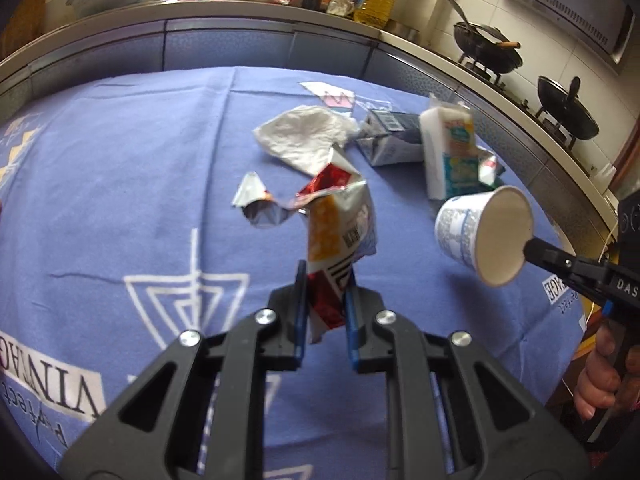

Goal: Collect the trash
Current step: 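Carry wrapper and cup to the wastebasket and open both tools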

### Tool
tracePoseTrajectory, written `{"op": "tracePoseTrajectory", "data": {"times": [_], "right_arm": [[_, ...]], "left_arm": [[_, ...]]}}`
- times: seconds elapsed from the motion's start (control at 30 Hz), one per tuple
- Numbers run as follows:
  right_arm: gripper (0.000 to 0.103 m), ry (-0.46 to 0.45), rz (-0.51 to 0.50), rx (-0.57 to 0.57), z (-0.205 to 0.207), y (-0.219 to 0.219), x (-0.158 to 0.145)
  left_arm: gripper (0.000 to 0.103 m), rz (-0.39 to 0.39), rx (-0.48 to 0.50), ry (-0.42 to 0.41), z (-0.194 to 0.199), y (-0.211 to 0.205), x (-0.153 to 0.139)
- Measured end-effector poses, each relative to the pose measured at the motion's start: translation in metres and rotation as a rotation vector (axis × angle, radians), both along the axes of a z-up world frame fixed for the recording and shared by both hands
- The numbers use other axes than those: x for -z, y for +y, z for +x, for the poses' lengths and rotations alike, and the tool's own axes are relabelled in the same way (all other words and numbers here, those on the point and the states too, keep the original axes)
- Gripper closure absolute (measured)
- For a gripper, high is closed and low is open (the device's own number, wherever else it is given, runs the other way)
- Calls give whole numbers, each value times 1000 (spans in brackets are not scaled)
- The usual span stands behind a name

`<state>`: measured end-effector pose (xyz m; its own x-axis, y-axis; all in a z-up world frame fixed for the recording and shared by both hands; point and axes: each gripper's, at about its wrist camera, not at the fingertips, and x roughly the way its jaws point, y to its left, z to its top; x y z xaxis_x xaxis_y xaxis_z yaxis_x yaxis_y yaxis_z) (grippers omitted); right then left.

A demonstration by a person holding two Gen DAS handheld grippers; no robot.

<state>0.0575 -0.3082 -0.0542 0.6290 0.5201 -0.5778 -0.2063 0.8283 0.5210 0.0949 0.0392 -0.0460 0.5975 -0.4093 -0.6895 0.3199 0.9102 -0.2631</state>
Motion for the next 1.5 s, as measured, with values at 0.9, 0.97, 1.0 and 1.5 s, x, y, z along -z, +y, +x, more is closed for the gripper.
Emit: {"op": "tracePoseTrajectory", "data": {"times": [0.9, 0.97, 1.0, 1.5], "right_arm": [[102, -118, -30, 801, -88, -318, 16], [102, -104, -46, 826, -87, -328, 25], [102, -93, -53, 837, -87, -332, 29], [101, -78, 17, 856, -84, -325, 45]], "left_arm": [[88, 92, 774, 6, 26, -451, -38], [88, 111, 784, 20, 27, -477, -30], [88, 123, 788, 27, 29, -486, -26], [29, 143, 692, 9, 28, -467, -26]]}}
